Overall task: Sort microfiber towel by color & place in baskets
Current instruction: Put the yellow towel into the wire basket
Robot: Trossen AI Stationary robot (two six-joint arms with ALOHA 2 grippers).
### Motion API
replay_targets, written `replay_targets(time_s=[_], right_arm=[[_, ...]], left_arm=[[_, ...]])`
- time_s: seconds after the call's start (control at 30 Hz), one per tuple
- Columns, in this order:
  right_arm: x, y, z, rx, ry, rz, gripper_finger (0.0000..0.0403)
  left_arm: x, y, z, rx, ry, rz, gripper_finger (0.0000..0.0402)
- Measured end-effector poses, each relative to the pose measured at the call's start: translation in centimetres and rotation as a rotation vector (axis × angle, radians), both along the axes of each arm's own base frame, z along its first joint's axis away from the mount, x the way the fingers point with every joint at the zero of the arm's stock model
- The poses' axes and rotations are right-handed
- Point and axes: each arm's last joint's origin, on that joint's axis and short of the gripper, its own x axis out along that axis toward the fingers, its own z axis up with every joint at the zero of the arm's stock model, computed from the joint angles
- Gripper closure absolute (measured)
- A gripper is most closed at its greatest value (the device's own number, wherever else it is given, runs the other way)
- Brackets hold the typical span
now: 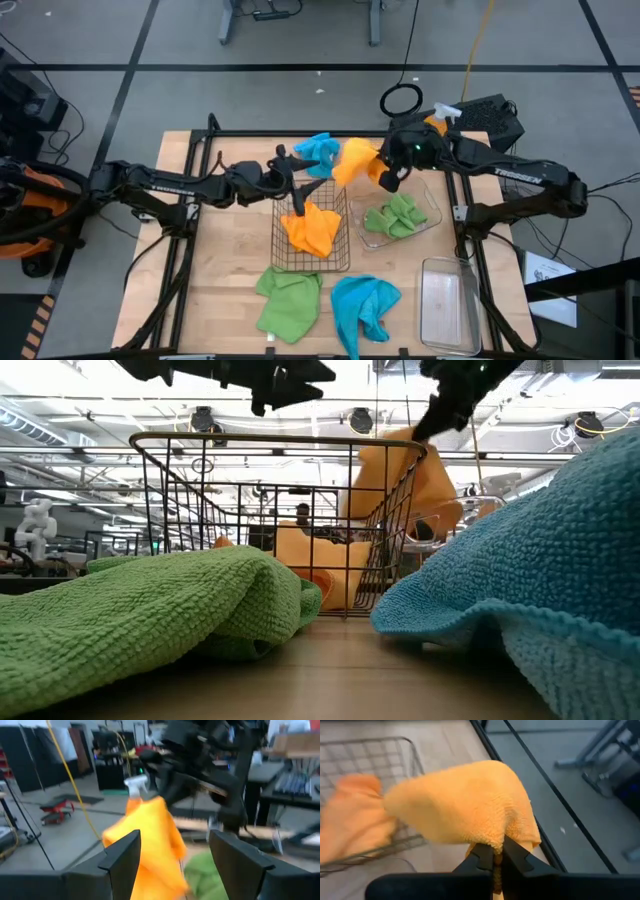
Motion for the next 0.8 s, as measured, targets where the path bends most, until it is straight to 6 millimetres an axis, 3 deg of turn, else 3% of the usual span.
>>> replay_targets(time_s=[0.13, 0.43, 0.63, 0.8], right_arm=[[0.4, 1.5, 0.8, 0.0, -0.076, 0.053, 0.0403], [2.7, 4.5, 2.0, -0.045, -0.251, 0.196, 0.0403], [3.8, 5.6, 1.7, -0.053, -0.267, 0.247, 0.0402], [4.9, 6.3, 1.1, -0.059, -0.27, 0.279, 0.0401]], left_arm=[[0.0, 0.0, 0.7, 0.025, -0.063, 0.001, 0.0139], [0.0, -0.3, 1.1, 0.088, -0.092, -0.095, 0.0051], [0.1, -0.5, 1.2, 0.141, -0.082, -0.209, 0.0049], [0.1, 0.1, 0.6, 0.119, -0.019, -0.205, 0.0049]])
